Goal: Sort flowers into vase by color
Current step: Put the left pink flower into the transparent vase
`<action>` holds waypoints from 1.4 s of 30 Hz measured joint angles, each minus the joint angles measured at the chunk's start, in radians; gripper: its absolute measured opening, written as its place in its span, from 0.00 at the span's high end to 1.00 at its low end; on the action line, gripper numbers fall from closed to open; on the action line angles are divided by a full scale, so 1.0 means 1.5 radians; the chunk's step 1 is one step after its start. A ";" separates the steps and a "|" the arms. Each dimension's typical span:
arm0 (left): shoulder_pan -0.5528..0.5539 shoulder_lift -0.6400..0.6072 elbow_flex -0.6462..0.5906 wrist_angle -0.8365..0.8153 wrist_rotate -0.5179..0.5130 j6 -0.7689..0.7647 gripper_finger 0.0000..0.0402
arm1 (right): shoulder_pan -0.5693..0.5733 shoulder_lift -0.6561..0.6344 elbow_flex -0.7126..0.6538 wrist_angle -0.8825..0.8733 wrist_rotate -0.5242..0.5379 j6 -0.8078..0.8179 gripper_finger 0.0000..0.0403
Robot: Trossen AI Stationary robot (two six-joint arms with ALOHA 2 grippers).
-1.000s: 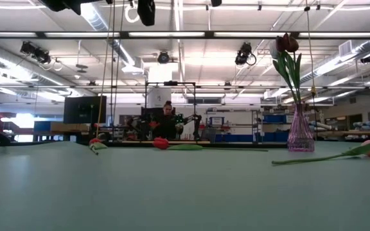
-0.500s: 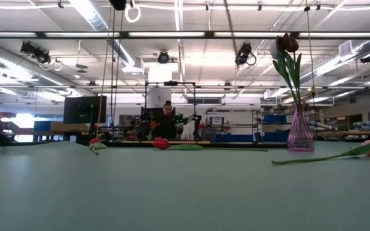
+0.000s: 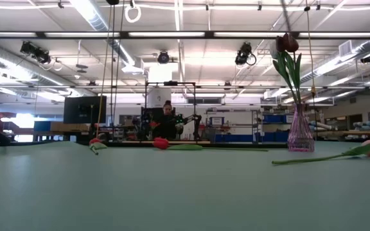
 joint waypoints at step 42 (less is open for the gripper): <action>0.000 0.000 0.000 0.000 0.000 -0.008 0.43 | 0.306 -0.338 -0.355 0.101 -0.168 0.014 0.98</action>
